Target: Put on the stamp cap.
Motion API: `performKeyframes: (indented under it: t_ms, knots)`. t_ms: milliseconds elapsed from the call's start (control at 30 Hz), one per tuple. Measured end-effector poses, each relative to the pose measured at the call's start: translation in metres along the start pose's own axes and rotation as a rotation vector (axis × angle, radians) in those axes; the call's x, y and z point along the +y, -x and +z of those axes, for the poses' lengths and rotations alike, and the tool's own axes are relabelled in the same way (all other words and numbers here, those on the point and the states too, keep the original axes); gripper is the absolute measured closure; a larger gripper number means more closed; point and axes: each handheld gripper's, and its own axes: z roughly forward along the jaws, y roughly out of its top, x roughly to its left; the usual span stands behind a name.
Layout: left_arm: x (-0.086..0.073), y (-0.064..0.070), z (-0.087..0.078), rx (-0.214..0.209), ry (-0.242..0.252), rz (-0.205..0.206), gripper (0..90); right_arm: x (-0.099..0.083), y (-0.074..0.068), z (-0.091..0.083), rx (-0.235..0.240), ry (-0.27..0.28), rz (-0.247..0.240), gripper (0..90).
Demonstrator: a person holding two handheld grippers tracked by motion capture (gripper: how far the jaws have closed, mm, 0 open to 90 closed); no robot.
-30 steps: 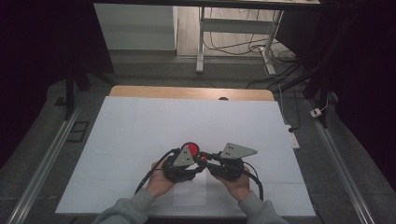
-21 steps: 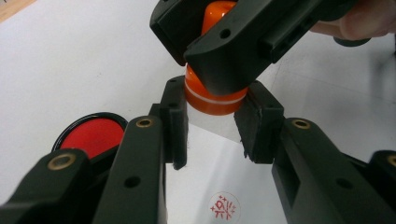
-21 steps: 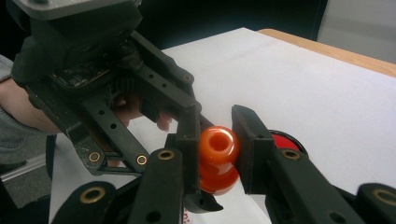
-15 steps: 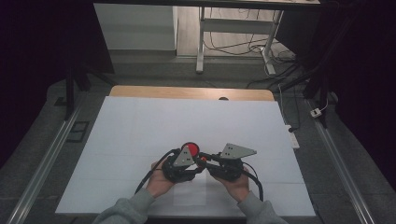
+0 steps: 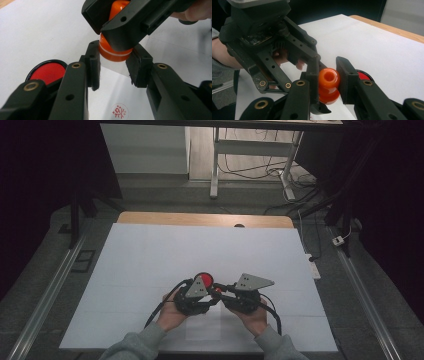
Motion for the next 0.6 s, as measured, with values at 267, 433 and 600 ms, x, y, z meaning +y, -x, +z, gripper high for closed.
performKeyframes:
  t_ms: [267, 433, 600]
  knots:
    - [-0.0011, -0.0015, 0.0021, 0.005, -0.017, -0.003, 54.6, -0.0002, -0.0006, 0.0006, -0.003, -0.005, -0.005, 72.2]
    - [-0.0016, -0.0023, 0.0023, 0.006, -0.022, -0.004, 49.2, 0.0001, -0.0001, 0.0000, -0.005, -0.001, -0.004, 72.2]
    - [-0.0023, -0.0045, 0.0009, 0.015, -0.022, -0.015, 42.0, 0.0004, 0.0007, -0.0011, -0.008, 0.003, -0.005, 72.2]
